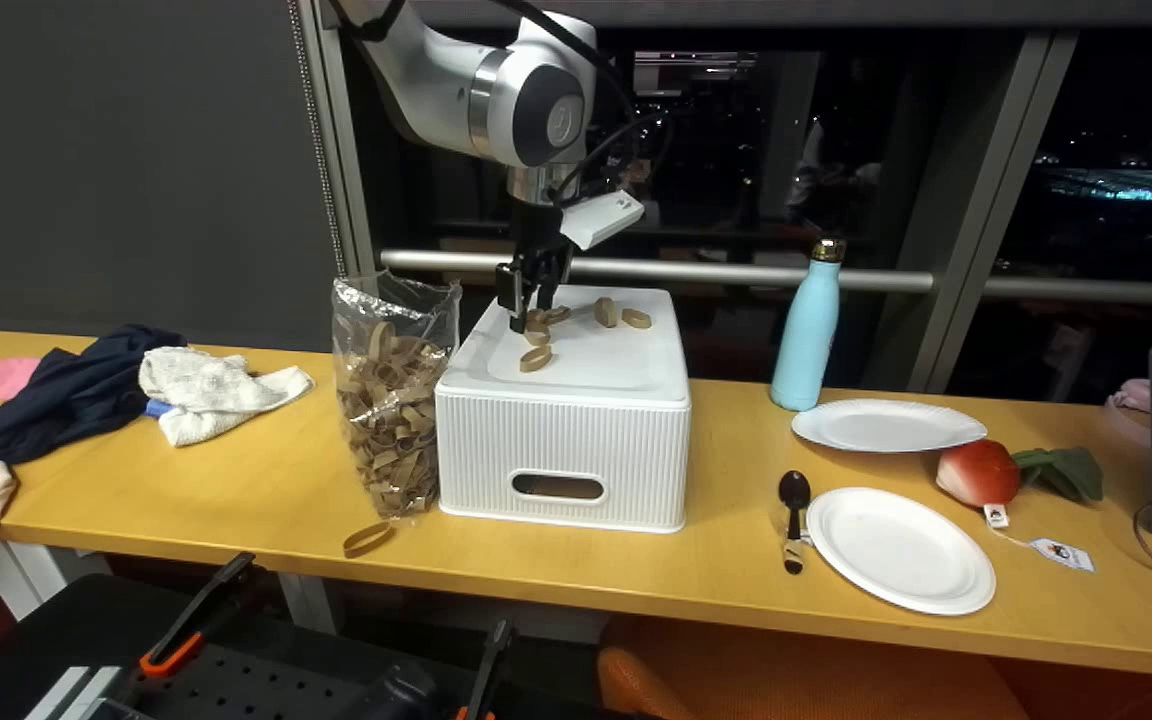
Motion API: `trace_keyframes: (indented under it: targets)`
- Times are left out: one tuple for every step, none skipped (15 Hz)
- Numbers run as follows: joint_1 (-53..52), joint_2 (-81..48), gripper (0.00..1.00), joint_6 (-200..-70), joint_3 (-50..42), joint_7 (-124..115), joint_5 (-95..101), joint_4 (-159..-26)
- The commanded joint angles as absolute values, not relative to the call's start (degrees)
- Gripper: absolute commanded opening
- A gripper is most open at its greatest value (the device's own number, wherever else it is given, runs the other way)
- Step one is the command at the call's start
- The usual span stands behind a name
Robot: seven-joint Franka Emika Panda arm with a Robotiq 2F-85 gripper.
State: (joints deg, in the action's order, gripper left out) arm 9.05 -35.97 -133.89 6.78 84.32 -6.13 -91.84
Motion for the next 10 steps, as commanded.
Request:
trace_keyframes:
  targets:
    - [9.64,-36.56,0.34,-132.08,7.52,84.84,-6.75,-89.98]
    - [9.61,-36.5,0.27,-131.84,7.53,84.83,-6.78,-89.83]
    - [9.56,-36.41,0.19,-131.82,7.52,84.77,-6.77,-89.78]
    - [9.42,-36.24,0.12,-131.83,7.48,84.58,-6.69,-89.82]
    - [9.26,-35.9,0.05,-131.87,7.48,84.39,-6.63,-90.02]
    - [9.06,-35.58,0.0,-131.84,7.4,84.09,-6.49,-90.24]
    - [8.85,-34.98,0.0,-131.91,7.42,83.8,-6.47,-90.77]
    - [8.56,-34.41,0.0,-131.98,7.31,83.35,-6.31,-91.23]
    - [8.34,-33.7,0.0,-132.07,7.23,82.87,-6.26,-91.81]
    - [8.24,-32.98,0.01,-131.95,7.33,82.53,-6.43,-92.23]
